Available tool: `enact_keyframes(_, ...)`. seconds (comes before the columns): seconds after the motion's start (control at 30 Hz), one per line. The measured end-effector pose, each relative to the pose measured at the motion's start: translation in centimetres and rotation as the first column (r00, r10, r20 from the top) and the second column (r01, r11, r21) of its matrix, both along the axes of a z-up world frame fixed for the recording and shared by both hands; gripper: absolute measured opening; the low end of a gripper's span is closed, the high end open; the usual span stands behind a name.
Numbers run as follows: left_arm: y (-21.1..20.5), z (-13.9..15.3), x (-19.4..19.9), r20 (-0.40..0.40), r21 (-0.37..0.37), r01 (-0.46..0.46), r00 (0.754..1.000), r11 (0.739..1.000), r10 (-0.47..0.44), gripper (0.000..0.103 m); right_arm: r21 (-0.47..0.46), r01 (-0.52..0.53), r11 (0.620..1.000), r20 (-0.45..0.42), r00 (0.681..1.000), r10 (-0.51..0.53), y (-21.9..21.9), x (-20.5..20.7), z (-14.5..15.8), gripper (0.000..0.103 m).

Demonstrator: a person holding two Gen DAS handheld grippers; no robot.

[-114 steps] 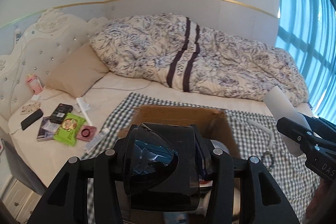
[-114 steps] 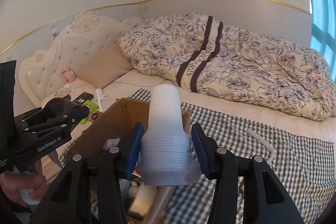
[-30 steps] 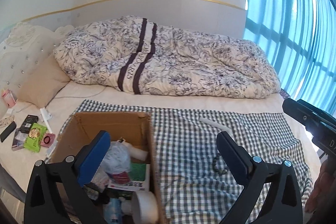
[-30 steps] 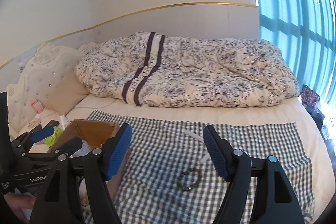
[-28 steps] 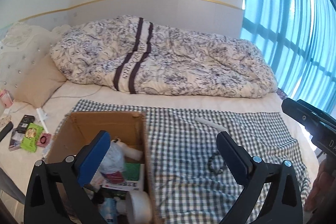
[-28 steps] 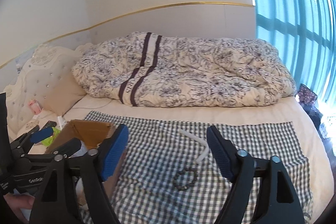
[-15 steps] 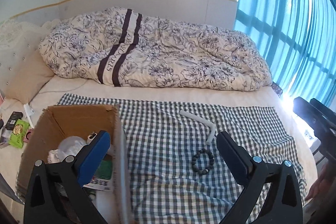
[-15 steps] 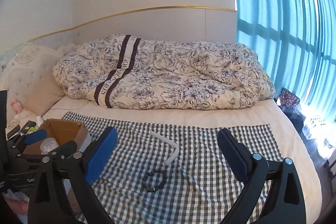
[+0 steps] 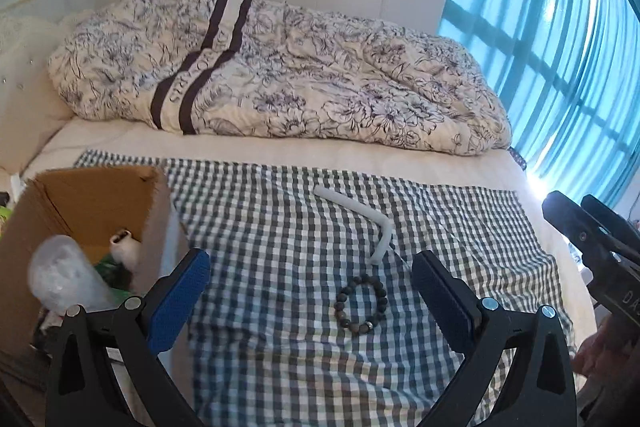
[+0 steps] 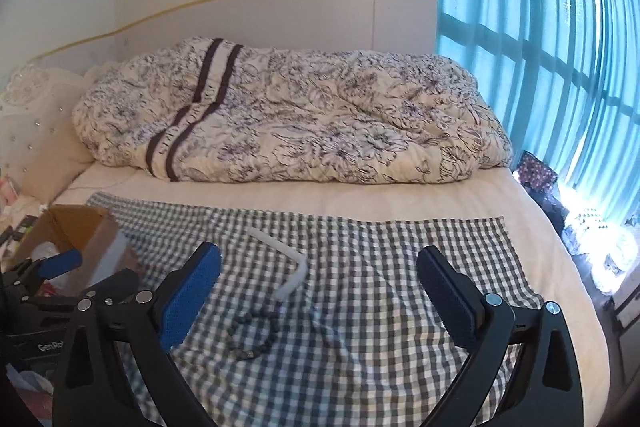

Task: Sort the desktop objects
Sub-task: 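Lower the left tool onto the bead bracelet while the right approaches the white tube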

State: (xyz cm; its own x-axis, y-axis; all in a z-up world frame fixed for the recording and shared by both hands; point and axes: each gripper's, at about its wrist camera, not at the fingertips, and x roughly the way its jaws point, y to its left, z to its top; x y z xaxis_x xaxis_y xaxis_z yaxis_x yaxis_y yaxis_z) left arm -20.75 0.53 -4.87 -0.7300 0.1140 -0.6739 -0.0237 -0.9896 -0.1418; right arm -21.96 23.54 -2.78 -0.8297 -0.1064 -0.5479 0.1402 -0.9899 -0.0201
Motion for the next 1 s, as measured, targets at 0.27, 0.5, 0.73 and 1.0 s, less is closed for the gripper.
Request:
enact_keyframes(0.27, 2.2, -4.0, -2.0, 0.034, -0.052, 0.053, 0.998, 0.997, -0.051, 0.103, -0.003, -0.023, 1.0, 0.057, 0.998, 0.023, 0.7, -3.0, -3.0, 0.099)
enact_keyframes(0.5, 4.3, -8.6, -4.0, 0.15, -0.048, 0.119, 0.982, 0.992, -0.11, 0.103, 0.045, -0.052, 0.998, 0.115, 0.992, 0.047, 0.3, -5.9, -5.8, 0.099)
enact_keyframes(0.73, 6.6, -12.5, -5.8, 0.206, -0.073, 0.168, 0.967, 0.983, -0.15, 0.103, 0.0, -0.06, 0.998, 0.212, 0.975, 0.059, 0.6, -9.4, -8.9, 0.099)
enact_keyframes(1.0, 7.8, -16.6, -7.6, 0.261, -0.043, 0.183, 0.951, 0.982, -0.166, 0.103, 0.026, -0.062, 0.998, 0.25, 0.967, 0.053, 0.2, -12.4, -11.3, 0.099)
